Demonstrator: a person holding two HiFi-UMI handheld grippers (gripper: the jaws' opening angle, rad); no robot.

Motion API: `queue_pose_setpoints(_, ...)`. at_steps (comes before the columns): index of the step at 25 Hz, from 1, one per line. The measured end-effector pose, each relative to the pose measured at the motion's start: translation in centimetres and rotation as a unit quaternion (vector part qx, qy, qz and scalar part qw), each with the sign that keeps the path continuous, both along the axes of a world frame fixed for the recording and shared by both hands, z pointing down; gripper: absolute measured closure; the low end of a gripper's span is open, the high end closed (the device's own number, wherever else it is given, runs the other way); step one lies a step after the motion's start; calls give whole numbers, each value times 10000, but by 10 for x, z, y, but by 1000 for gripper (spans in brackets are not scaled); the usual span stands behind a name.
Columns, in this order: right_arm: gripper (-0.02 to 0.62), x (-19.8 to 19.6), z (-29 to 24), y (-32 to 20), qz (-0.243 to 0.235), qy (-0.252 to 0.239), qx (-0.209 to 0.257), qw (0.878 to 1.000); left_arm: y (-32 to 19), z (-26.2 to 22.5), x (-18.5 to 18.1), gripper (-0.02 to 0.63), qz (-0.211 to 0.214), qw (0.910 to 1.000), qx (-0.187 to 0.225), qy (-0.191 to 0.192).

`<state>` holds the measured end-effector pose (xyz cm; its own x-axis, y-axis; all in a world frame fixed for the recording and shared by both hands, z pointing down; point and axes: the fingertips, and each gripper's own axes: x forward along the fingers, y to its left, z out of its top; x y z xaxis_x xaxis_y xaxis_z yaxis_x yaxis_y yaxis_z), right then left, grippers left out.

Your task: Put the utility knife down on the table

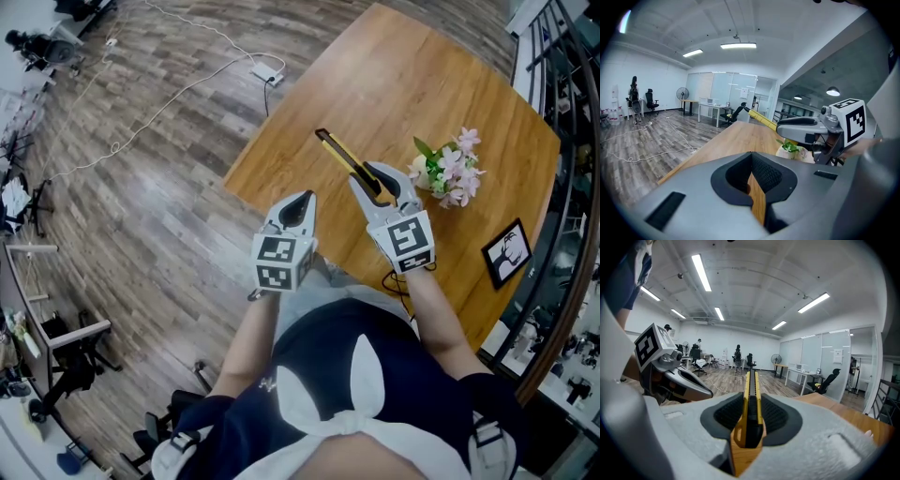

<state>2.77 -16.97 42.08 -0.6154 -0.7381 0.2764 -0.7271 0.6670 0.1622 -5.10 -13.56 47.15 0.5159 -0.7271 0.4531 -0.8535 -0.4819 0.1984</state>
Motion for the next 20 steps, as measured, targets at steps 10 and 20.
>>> queue_pose_setpoints(10, 479, -6, 20, -1, -94, 47, -214, 9997, 0, 15, -4, 589, -90, 9998, -176, 33)
queue_pose_setpoints(20, 479, -7, 44, -1, -191, 119, -482, 9986, -2, 27, -5, 589, -161, 9994, -313, -1)
